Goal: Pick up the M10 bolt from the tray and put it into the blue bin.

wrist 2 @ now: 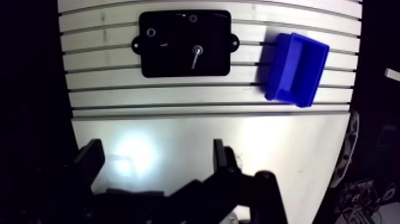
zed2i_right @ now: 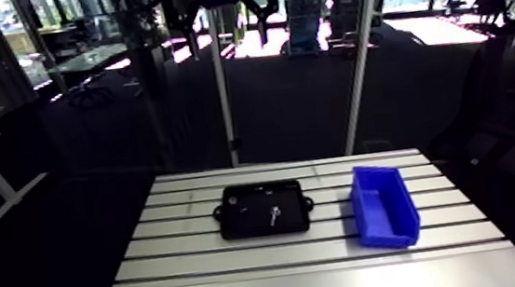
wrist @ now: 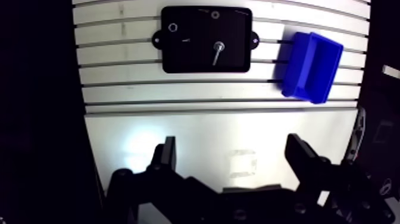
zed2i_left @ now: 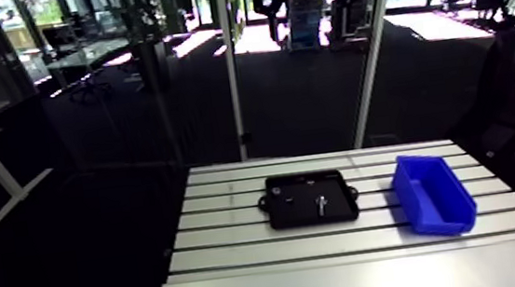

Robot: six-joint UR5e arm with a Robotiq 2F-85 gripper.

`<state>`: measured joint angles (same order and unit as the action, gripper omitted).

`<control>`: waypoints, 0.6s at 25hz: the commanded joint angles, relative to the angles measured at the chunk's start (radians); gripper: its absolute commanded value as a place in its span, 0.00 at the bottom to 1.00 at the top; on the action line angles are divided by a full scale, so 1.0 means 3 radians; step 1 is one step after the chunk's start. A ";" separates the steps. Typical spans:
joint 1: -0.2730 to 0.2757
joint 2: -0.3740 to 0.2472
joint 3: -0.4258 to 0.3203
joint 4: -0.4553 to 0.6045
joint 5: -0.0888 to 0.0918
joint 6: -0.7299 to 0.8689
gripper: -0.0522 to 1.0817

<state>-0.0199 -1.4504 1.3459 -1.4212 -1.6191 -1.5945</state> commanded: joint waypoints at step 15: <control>-0.0041 -0.0015 0.0005 -0.0041 0.0072 0.0179 0.05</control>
<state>-0.0326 -1.4545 1.3463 -1.4334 -1.5975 -1.5411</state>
